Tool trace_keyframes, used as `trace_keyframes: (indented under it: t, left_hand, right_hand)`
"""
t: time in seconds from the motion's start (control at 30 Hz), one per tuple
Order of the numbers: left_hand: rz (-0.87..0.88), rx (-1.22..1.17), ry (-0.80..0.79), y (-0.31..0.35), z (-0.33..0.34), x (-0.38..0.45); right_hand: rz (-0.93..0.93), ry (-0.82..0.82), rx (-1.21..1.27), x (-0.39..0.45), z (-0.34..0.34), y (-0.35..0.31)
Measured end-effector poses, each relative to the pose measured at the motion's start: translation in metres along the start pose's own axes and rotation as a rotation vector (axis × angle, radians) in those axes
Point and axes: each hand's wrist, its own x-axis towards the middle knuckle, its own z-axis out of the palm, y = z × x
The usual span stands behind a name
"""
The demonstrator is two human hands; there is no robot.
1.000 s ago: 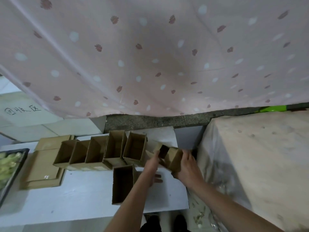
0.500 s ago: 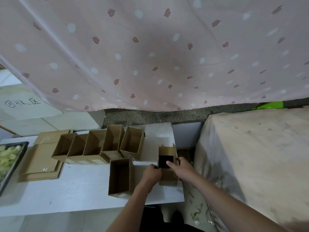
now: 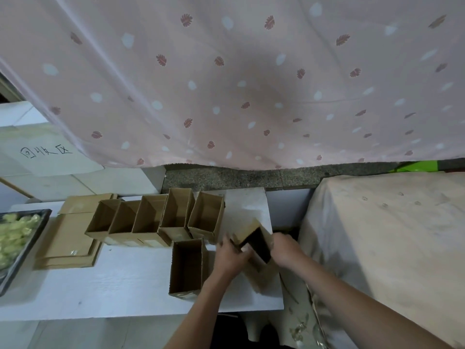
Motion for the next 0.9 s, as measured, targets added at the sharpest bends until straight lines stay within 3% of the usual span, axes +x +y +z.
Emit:
trace_keyframes:
  t: [0.07, 0.13, 0.2, 0.27, 0.37, 0.43, 0.5, 0.6, 0.8, 0.9]
  left_hand:
    - [0.022, 0.103, 0.086, 0.006, -0.005, 0.004]
    - [0.002, 0.144, 0.082, 0.005, -0.005, 0.009]
    - [-0.050, 0.167, 0.082, 0.000, -0.003, 0.013]
    - [-0.117, 0.106, 0.114, -0.005, 0.001, 0.013]
    - [-0.173, -0.133, 0.147, -0.011, 0.005, 0.009]
    - [-0.201, -0.138, 0.023, -0.013, 0.007, 0.004]
    - [-0.211, -0.051, -0.109, -0.018, 0.009, 0.003]
    - [-0.230, -0.070, -0.126, -0.019, 0.004, 0.002]
    - [-0.268, -0.271, -0.215, -0.017, -0.010, -0.003]
    - [-0.237, -0.285, -0.260, -0.016, -0.020, -0.001]
  right_hand:
    - [-0.089, -0.017, -0.010, 0.002, -0.005, -0.008]
    - [-0.154, -0.065, 0.038, 0.003, -0.007, -0.015]
    - [-0.161, -0.010, 0.047, 0.005, -0.002, -0.016]
    - [0.021, 0.055, 0.144, 0.003, 0.008, -0.009]
    - [0.316, -0.027, 0.483, -0.004, 0.026, 0.000]
    - [0.321, -0.092, 0.413, -0.005, 0.037, 0.009]
    - [0.296, -0.052, 0.318, -0.004, 0.036, 0.015]
    - [0.299, -0.085, 0.247, 0.003, 0.027, 0.015]
    - [0.157, -0.027, 0.482, 0.008, 0.020, 0.020]
    - [0.189, 0.080, 0.696, 0.006, 0.017, 0.020]
